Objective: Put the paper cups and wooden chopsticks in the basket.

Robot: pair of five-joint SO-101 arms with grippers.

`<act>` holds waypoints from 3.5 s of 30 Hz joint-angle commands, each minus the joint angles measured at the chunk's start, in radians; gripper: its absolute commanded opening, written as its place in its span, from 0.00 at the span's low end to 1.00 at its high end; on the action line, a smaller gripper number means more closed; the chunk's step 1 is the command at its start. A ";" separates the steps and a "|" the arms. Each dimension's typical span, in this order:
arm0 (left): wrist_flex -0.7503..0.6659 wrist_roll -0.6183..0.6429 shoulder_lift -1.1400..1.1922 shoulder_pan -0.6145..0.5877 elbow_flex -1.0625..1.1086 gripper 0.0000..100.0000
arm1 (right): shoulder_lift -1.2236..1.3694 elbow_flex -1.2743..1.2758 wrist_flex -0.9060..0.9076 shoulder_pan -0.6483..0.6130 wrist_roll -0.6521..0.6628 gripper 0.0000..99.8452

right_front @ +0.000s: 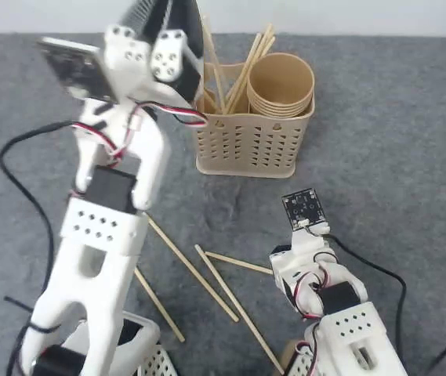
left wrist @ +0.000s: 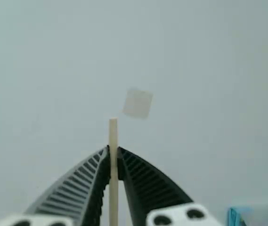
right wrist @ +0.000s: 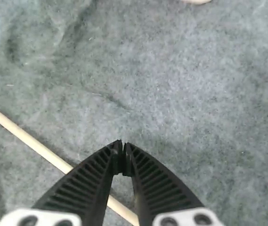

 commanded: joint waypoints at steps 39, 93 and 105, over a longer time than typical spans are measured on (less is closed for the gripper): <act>1.234 0.285 0.000 -0.433 0.317 0.21 | -0.019 -0.008 -0.048 0.030 0.018 0.01; 0.824 0.459 0.440 -0.302 0.404 0.01 | -0.019 -0.011 -0.021 0.035 0.018 0.01; 1.056 0.419 0.000 -0.304 0.117 0.01 | -0.019 -0.011 -0.022 0.035 0.018 0.01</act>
